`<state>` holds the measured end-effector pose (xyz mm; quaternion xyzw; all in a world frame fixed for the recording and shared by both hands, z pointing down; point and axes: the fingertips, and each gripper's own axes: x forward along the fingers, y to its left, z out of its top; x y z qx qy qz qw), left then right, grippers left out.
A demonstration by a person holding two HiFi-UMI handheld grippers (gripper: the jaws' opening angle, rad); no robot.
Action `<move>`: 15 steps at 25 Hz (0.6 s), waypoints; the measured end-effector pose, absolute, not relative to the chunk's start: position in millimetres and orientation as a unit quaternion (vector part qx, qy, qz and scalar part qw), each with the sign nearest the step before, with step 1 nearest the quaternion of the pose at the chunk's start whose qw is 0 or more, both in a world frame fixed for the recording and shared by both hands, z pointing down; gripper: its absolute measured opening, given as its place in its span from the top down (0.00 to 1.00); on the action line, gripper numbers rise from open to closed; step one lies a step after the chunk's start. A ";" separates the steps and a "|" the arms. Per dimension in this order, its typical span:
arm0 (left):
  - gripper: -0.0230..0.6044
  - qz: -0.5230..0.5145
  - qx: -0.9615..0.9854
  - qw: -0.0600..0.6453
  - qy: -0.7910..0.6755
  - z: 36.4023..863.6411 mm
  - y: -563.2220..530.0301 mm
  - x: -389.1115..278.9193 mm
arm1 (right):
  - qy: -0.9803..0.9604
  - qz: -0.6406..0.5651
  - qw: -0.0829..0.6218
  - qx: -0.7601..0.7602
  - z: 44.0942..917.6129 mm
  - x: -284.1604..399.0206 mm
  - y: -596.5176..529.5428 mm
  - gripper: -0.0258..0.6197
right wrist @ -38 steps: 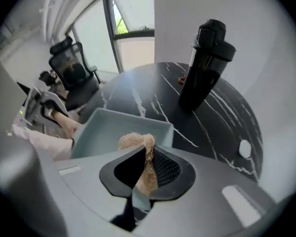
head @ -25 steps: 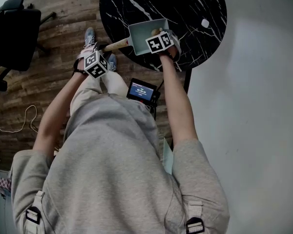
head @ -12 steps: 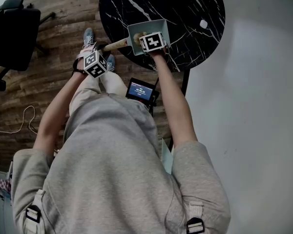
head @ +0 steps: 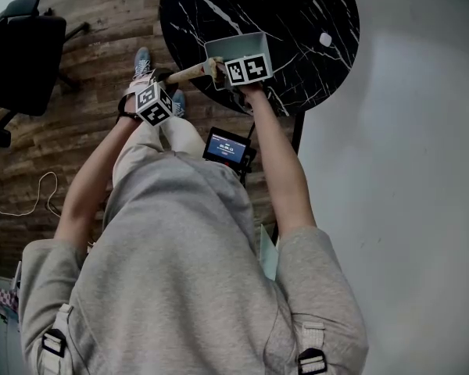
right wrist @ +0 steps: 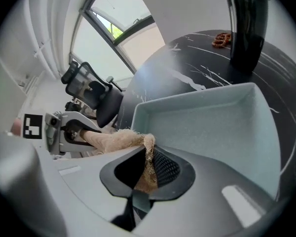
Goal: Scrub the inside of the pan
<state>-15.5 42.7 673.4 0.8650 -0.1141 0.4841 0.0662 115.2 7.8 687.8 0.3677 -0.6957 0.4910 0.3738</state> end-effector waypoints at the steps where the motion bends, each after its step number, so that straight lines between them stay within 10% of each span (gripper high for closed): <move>1: 0.76 0.484 0.865 0.067 -0.114 673.4 42.8 -16.5 | -0.706 0.500 0.352 0.357 682.0 113.3 8.1 0.88; 7: 0.76 0.484 0.866 0.067 -0.110 673.8 42.2 -17.1 | -0.761 0.517 0.192 0.342 628.1 130.6 -8.7 0.88; 15: 0.76 0.487 0.864 0.069 -0.107 673.9 41.2 -18.0 | -0.645 0.276 0.431 0.567 651.9 244.0 -45.5 0.88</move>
